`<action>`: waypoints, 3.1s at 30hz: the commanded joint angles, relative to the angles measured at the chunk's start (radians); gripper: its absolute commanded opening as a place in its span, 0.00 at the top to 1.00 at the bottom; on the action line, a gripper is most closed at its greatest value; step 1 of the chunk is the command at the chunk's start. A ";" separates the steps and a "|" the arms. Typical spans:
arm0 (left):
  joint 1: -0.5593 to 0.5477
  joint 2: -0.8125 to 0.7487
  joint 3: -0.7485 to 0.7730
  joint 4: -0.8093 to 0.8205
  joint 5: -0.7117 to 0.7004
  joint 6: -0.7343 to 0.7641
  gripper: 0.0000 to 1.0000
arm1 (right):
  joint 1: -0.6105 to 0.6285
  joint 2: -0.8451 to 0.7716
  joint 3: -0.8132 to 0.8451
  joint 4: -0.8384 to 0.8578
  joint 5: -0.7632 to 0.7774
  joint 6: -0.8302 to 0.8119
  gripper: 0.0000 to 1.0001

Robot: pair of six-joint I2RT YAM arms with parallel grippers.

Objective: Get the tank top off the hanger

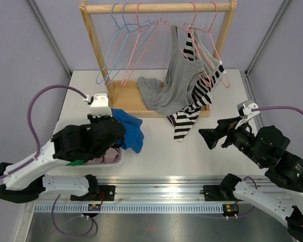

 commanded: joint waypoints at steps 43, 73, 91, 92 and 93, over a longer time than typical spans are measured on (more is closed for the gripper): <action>0.992 -0.317 -0.235 0.221 0.708 0.442 0.01 | -0.245 0.858 0.854 0.001 0.168 -0.206 0.00; 0.992 -0.491 -0.325 0.390 1.427 0.530 0.01 | -0.403 1.291 1.370 -0.125 -0.255 -0.253 1.00; 0.983 -0.425 -0.342 0.588 1.454 0.439 0.01 | -0.396 1.004 1.231 -0.079 -0.304 -0.105 1.00; 0.980 -0.419 -0.335 0.594 1.453 0.438 0.01 | -0.394 0.975 1.155 -0.074 -0.319 -0.095 1.00; 0.974 -0.411 -0.325 0.612 1.450 0.434 0.01 | -0.396 0.920 1.121 -0.073 -0.329 -0.086 1.00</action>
